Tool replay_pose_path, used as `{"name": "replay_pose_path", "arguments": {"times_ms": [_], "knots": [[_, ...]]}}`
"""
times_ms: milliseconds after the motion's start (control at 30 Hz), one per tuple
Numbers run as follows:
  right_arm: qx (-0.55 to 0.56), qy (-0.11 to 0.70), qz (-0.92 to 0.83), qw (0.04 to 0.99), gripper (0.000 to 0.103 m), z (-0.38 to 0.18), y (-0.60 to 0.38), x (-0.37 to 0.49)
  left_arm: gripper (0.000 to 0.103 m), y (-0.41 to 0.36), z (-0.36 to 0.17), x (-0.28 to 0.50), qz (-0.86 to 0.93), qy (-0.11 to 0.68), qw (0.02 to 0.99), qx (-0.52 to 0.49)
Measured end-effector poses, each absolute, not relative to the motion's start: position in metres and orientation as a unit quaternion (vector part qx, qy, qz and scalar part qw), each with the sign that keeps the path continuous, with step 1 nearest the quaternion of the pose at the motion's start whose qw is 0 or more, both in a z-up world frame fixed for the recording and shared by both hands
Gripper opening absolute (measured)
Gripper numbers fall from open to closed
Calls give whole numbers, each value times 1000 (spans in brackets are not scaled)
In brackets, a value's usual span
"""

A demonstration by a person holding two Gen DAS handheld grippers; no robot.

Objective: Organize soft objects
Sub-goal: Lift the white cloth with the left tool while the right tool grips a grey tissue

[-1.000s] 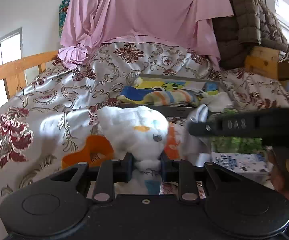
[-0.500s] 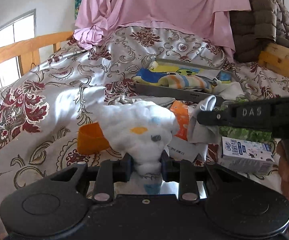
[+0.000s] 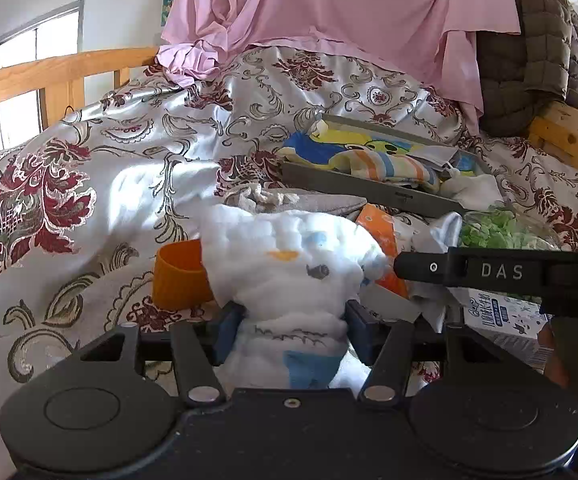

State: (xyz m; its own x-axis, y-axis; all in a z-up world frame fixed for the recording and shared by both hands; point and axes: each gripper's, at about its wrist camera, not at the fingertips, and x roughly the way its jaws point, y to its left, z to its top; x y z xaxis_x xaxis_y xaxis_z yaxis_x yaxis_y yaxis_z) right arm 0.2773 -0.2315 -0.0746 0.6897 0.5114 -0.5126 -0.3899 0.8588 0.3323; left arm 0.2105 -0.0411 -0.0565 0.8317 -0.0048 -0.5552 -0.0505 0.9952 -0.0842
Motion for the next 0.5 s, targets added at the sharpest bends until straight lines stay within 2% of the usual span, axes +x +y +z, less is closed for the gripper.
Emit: {"name": "replay_pose_path", "arguments": {"times_ms": [100, 267, 367, 500], "knots": [[98, 311, 243, 914, 51, -77, -231, 279, 67, -39, -59, 214, 13, 296, 954, -53], [103, 314, 243, 912, 50, -78, -232, 279, 67, -36, -62, 216, 11, 302, 950, -73], [111, 317, 243, 910, 49, -78, -235, 280, 62, -36, -62, 216, 9, 300, 951, -75], [112, 323, 238, 909, 41, -77, -237, 280, 52, -40, -60, 217, 7, 303, 950, -78]]}}
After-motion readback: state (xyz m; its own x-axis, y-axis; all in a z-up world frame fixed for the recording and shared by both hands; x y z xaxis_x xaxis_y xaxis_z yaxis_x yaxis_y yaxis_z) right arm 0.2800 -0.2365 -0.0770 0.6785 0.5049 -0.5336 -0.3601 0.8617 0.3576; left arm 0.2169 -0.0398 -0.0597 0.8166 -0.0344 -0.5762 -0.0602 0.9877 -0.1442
